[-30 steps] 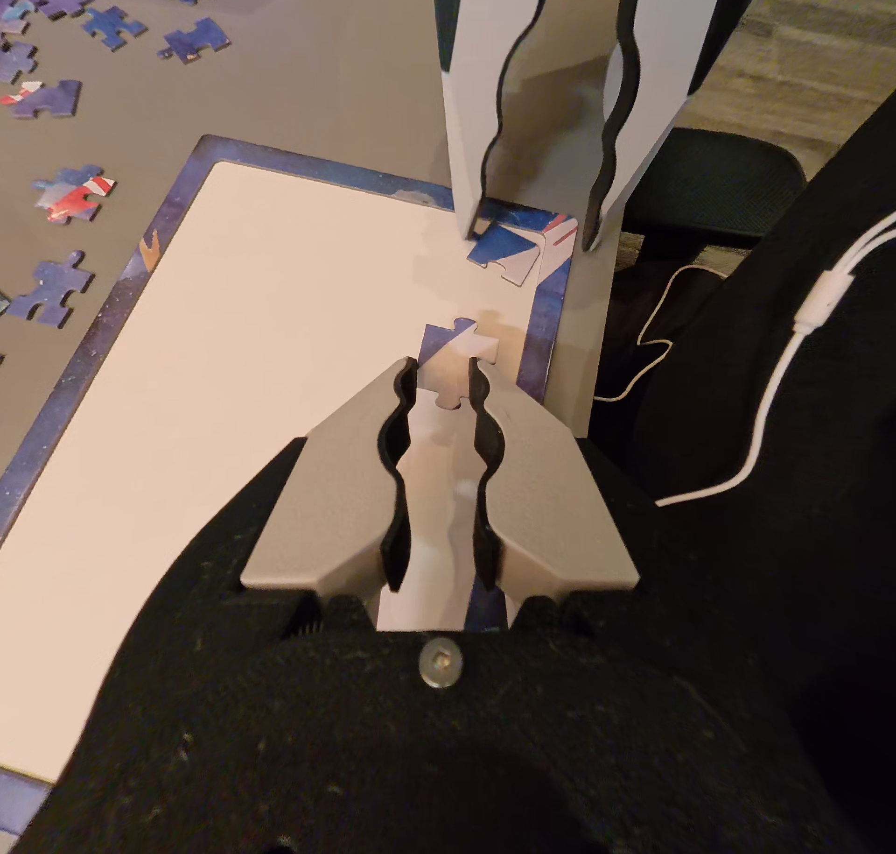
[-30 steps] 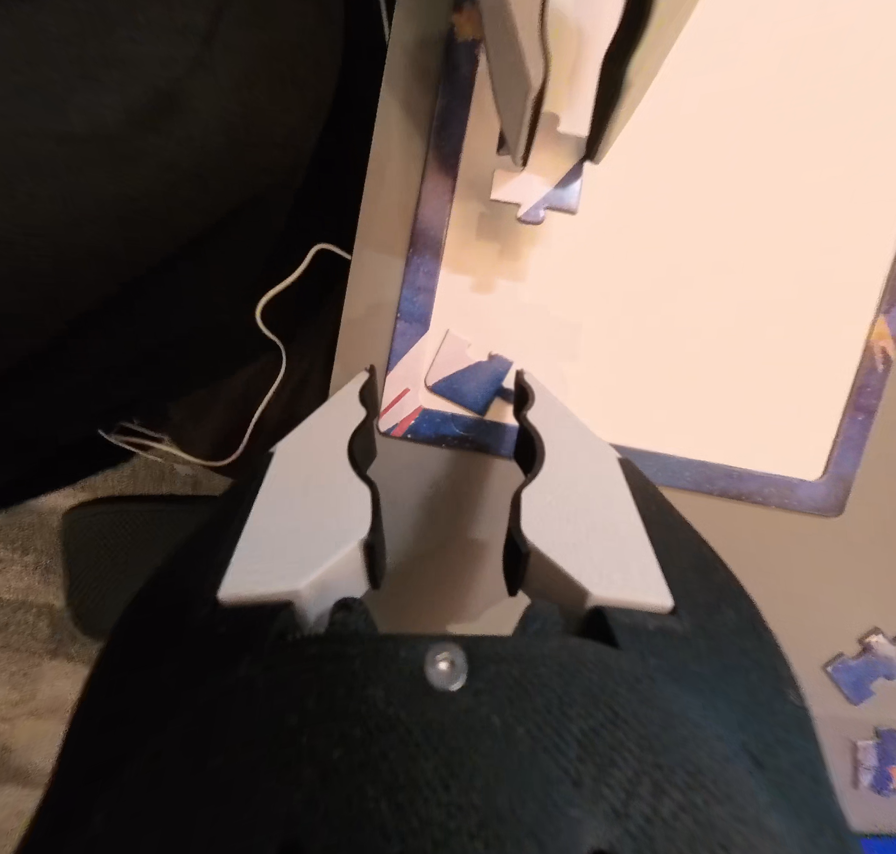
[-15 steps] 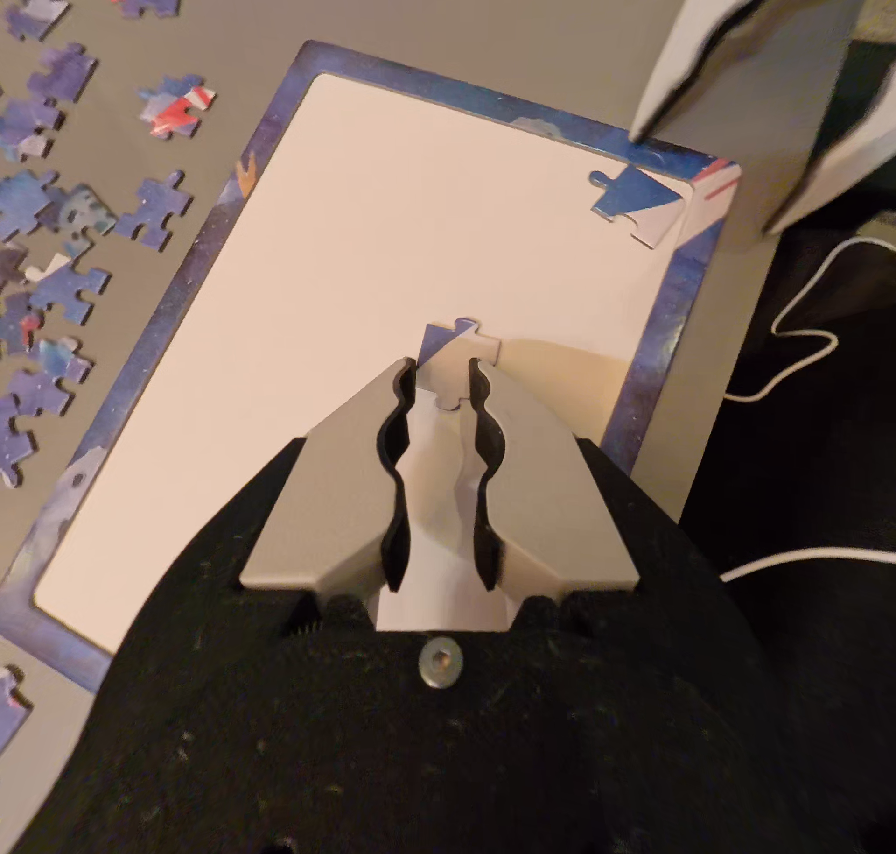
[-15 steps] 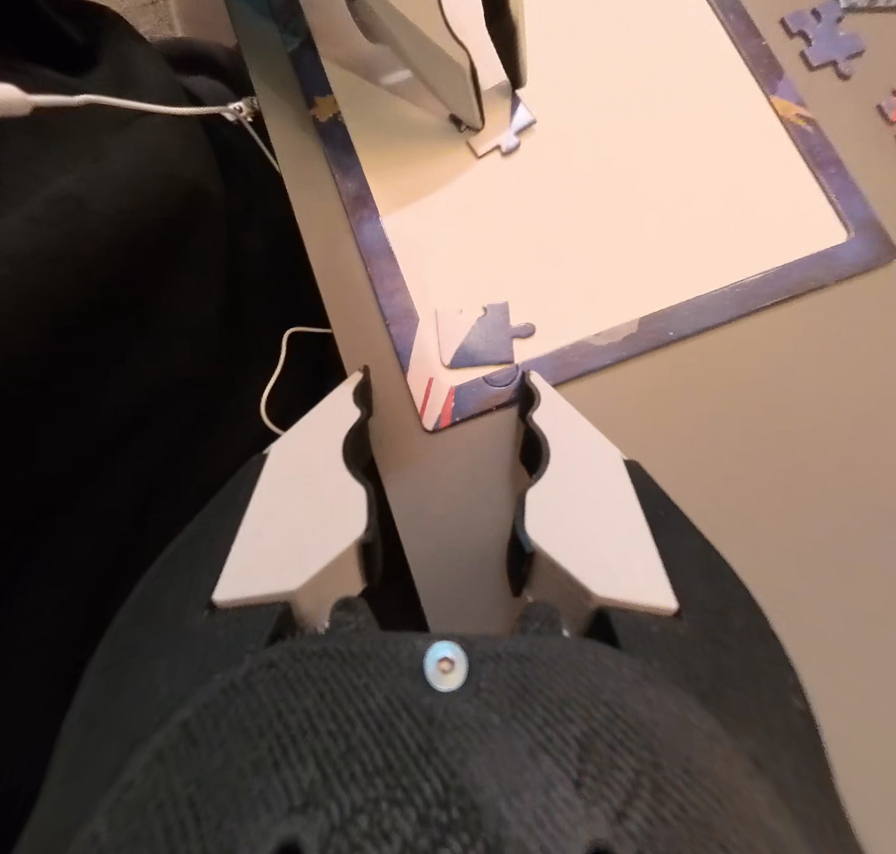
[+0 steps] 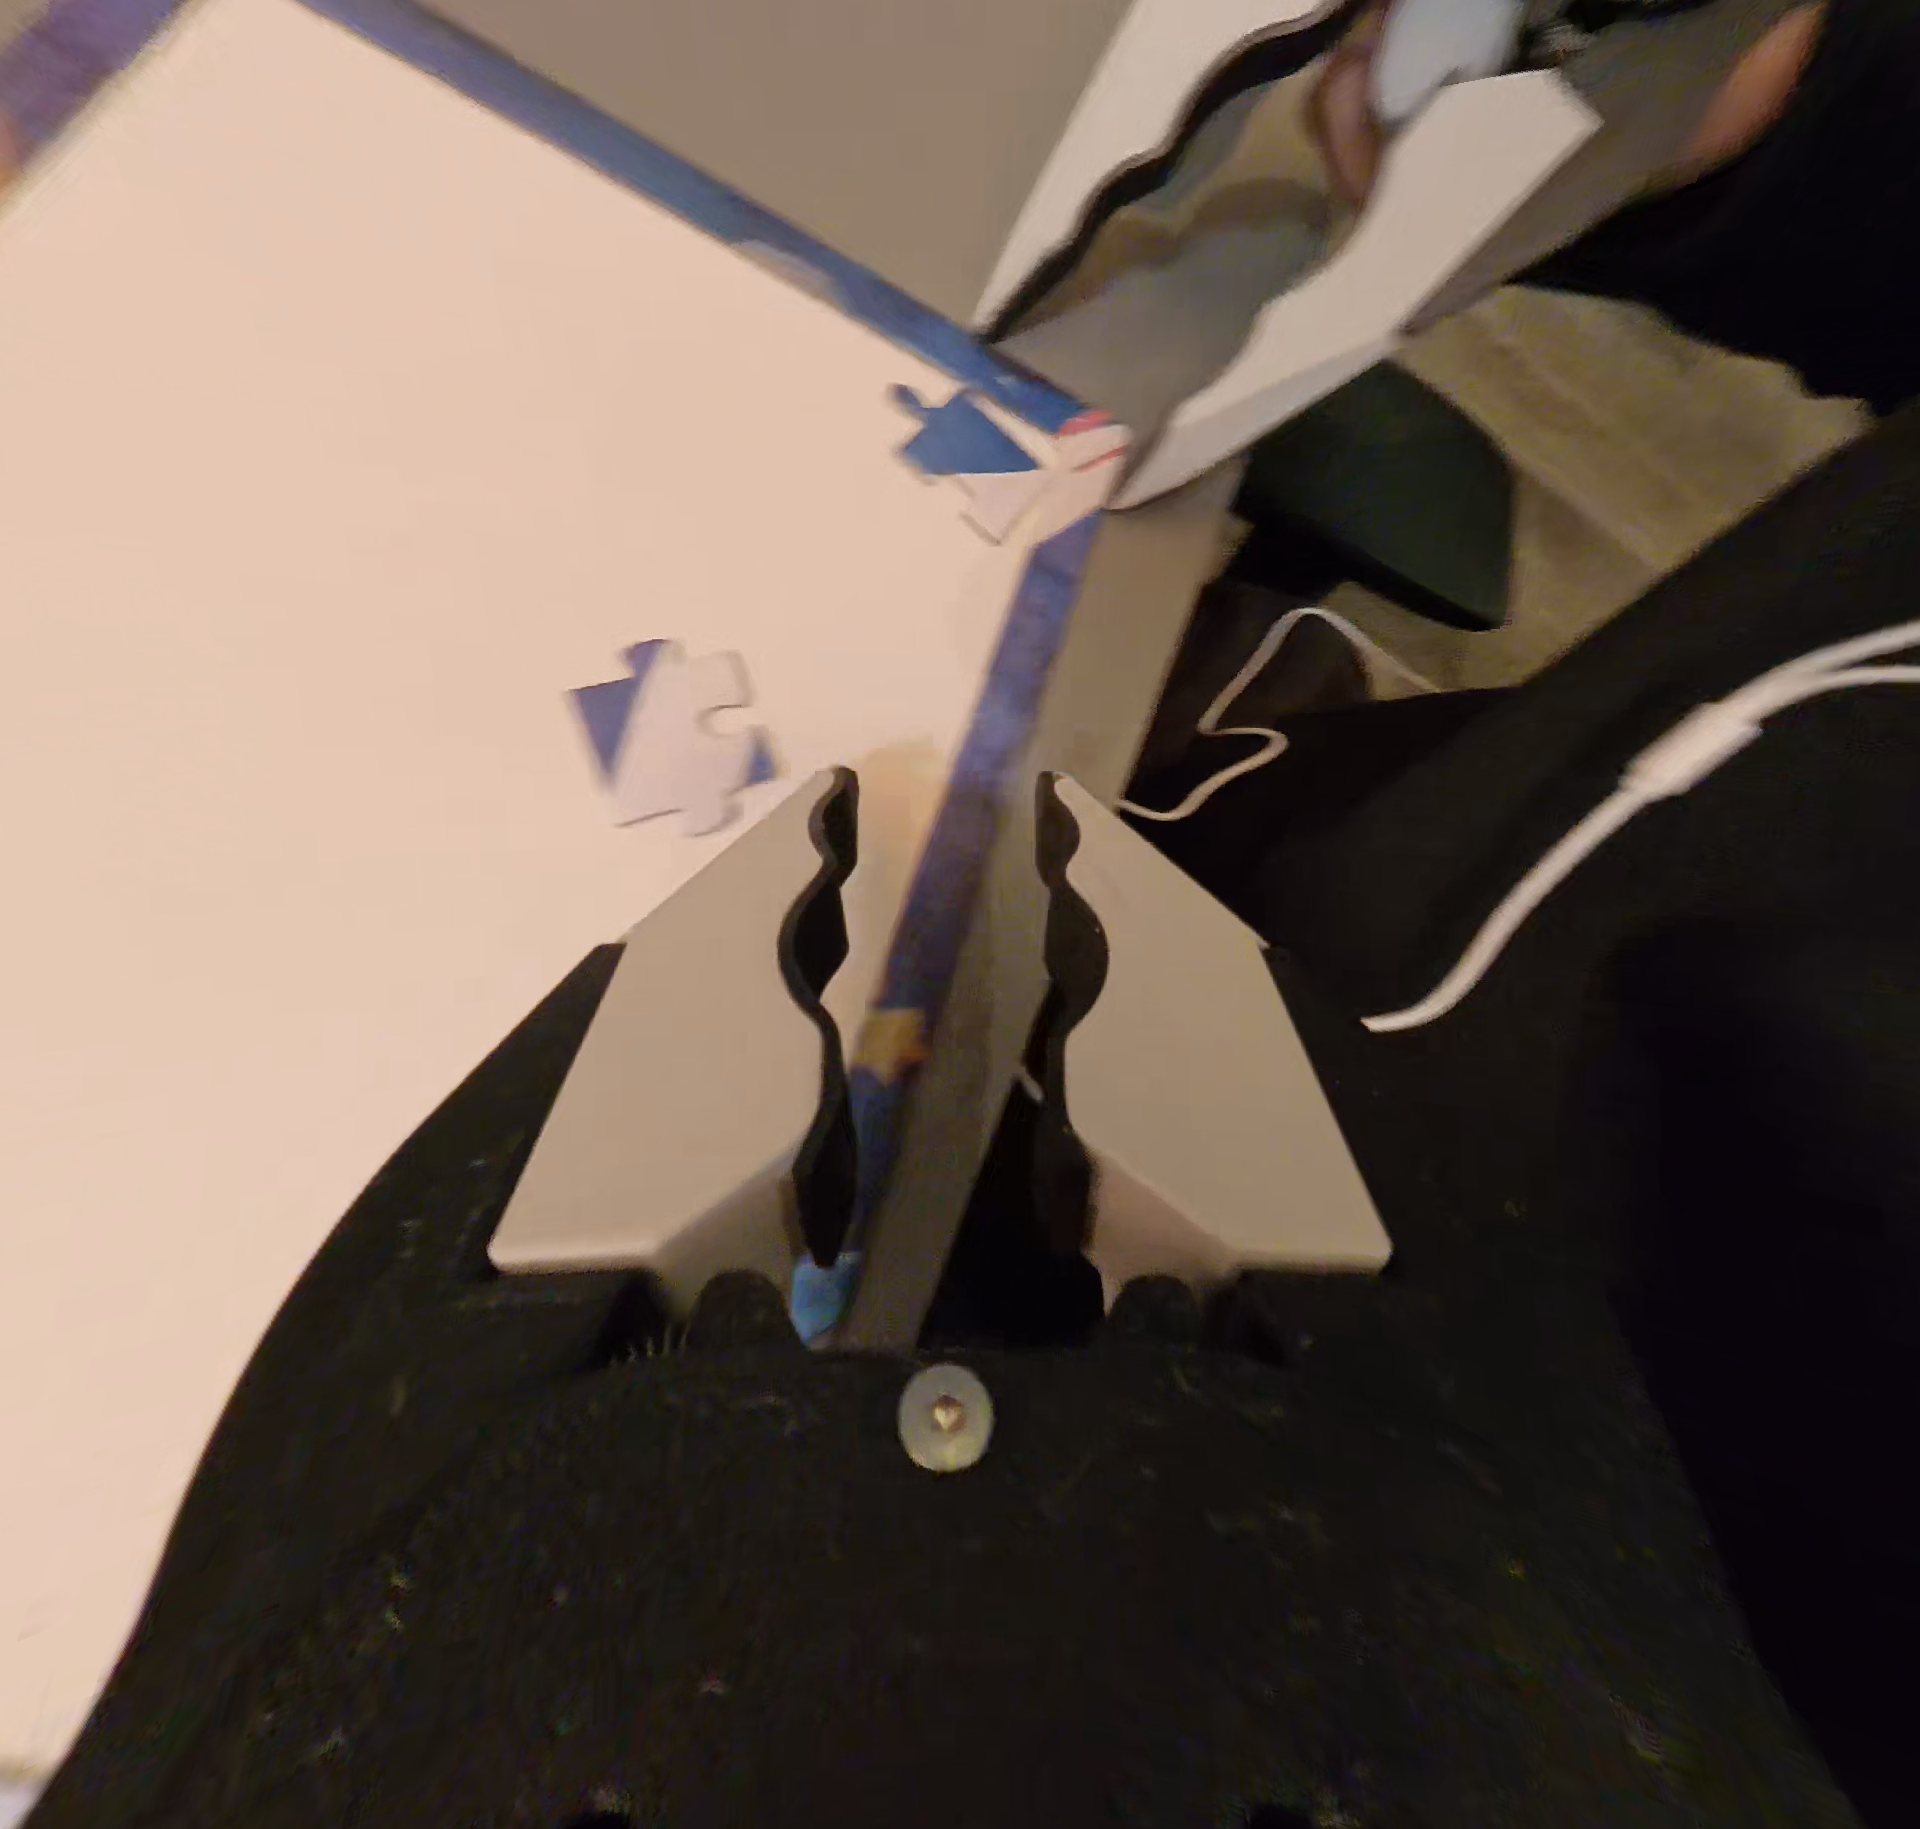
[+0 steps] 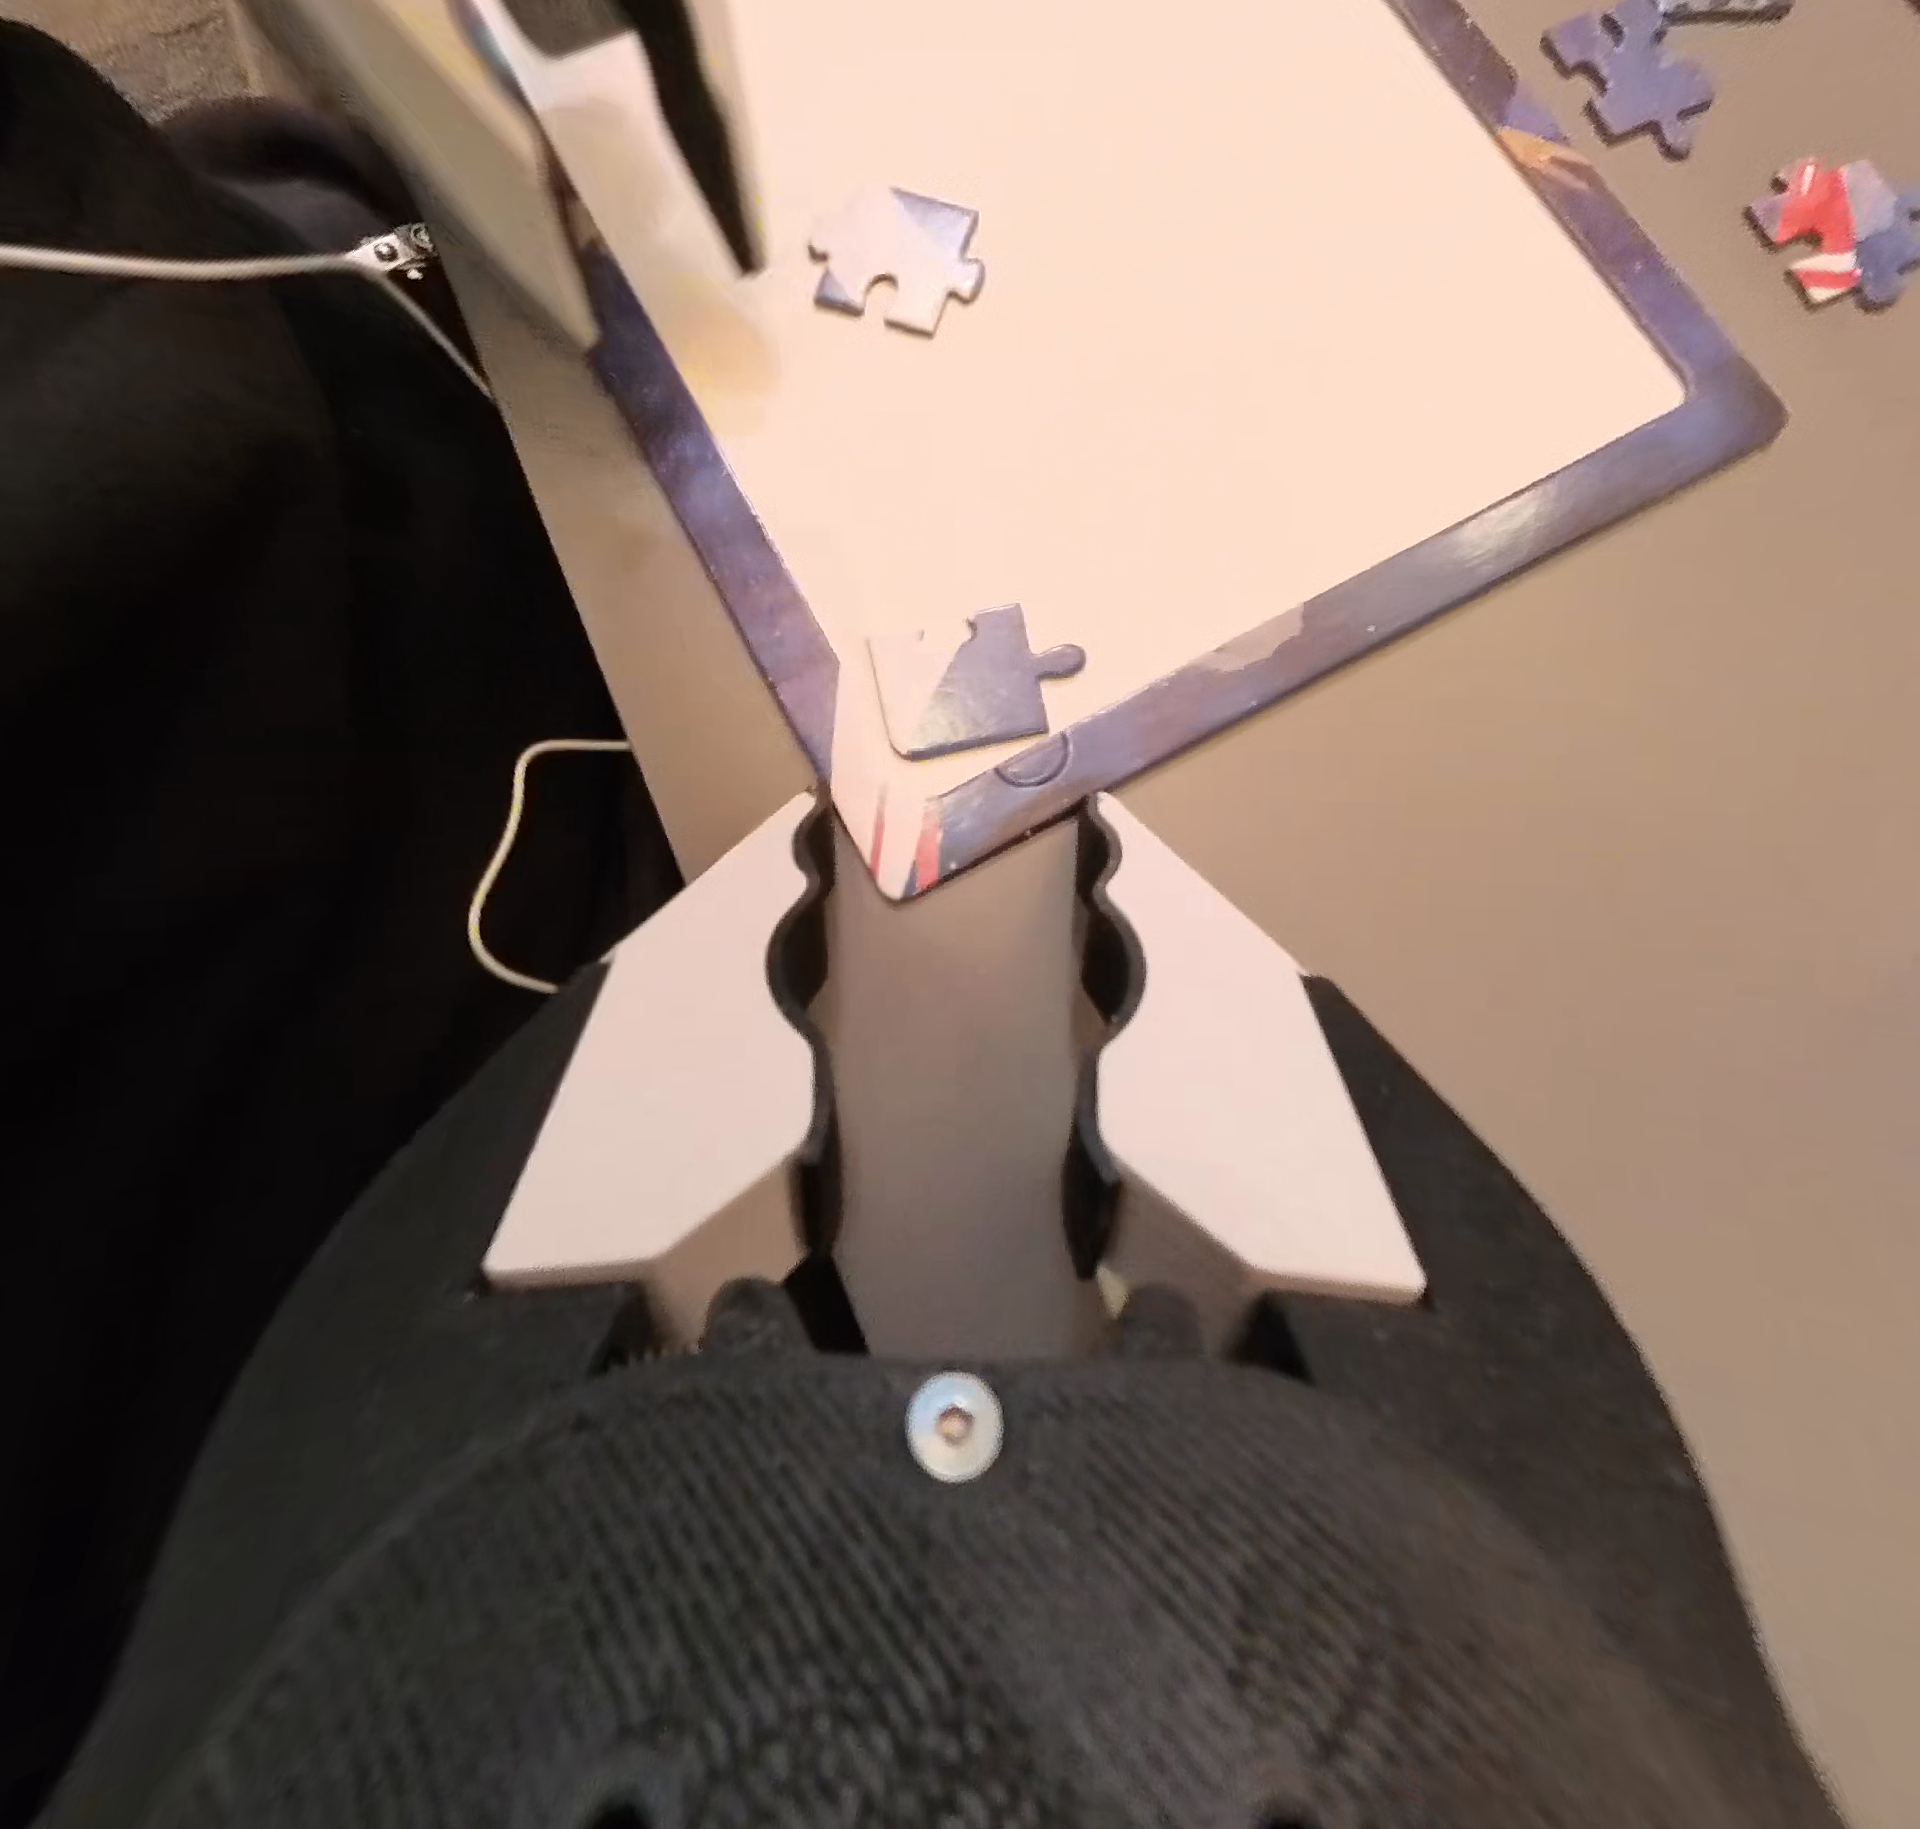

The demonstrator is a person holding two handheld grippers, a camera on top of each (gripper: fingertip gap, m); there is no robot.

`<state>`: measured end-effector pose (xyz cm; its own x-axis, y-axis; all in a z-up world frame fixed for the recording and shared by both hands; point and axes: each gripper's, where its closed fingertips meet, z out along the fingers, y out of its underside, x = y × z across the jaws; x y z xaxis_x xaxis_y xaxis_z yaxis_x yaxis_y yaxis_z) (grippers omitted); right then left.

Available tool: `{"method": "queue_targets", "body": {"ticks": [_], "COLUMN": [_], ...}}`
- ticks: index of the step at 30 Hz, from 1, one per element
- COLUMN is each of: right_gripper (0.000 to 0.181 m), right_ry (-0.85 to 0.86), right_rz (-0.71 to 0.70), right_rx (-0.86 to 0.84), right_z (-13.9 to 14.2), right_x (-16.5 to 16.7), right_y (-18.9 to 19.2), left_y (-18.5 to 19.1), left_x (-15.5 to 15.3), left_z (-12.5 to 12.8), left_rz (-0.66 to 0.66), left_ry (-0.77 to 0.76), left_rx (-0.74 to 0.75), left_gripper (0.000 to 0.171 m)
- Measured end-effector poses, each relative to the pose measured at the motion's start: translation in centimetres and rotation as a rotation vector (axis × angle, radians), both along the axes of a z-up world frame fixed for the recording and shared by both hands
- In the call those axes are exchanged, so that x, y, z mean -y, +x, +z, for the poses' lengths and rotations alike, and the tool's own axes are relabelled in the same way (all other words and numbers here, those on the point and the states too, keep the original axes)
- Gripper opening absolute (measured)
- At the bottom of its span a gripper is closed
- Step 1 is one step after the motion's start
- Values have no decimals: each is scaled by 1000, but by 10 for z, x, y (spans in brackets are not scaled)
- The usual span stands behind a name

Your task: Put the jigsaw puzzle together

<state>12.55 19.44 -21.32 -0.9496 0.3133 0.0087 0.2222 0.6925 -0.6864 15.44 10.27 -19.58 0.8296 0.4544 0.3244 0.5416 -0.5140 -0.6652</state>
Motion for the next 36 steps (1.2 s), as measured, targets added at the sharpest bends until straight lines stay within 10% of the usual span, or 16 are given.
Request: {"method": "queue_targets", "body": {"ticks": [16,24,36], "right_gripper": [35,34,33], "right_ry": [-19,-20,-44], "right_rz": [-148,-149,-102], "right_rx": [-20,-30,-18], "right_z": [0,1,1], "right_x": [31,44,45], "right_y": [-6,-3,-2], "left_y": [13,-21,-13], "left_x": [26,-14,-40], "left_z": [-13,-16,-17], "left_rz": [145,102,36], "left_ry": [-178,-208,-75], "left_rx": [-350,-444,-273], "left_gripper": [23,43,15]}}
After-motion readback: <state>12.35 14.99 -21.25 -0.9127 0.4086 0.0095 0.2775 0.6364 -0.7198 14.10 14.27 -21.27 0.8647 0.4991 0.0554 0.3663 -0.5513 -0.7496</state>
